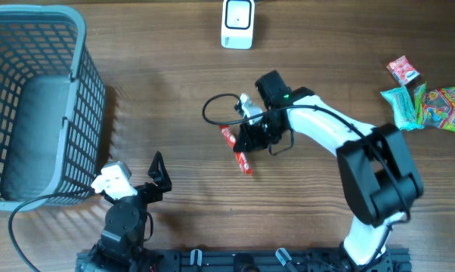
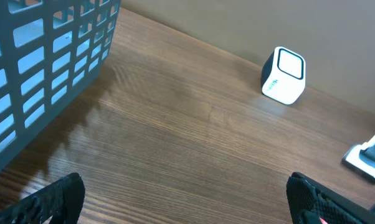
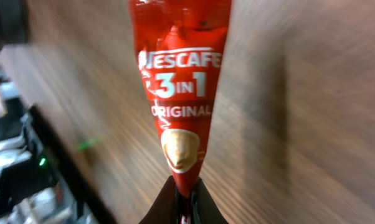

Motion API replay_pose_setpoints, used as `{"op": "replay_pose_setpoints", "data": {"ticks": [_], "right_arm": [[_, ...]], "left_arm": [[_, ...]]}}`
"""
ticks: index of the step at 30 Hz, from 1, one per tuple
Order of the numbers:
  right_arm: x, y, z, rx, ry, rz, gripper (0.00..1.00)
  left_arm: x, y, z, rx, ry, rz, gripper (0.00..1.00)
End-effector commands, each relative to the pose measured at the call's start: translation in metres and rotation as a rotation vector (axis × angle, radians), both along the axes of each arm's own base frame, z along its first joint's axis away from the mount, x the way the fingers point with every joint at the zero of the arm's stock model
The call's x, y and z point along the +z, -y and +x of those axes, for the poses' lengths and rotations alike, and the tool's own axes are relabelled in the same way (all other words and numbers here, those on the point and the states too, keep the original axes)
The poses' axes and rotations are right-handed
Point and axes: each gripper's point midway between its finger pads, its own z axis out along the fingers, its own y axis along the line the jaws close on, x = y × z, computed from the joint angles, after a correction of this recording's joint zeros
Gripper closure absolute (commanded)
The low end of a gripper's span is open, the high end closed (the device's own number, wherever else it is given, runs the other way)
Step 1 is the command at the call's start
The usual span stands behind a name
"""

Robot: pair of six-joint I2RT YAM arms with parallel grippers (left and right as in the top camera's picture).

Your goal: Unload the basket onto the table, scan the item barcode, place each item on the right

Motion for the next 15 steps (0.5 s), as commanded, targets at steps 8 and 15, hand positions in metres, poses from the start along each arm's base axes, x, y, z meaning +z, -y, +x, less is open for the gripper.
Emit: {"op": "replay_pose_setpoints", "data": {"ticks": [8, 15], "right_arm": [[0.032, 0.028, 0.062, -0.150, 0.145, -0.256, 0.00], [0.000, 0.038, -0.016, -0.225, 0.207, -0.759, 0.00]], "left_arm": [[0.000, 0.000, 0.000, 0.004, 0.007, -0.006, 0.00], [0.000, 0.000, 0.000, 0.004, 0.007, -0.006, 0.00]]}}
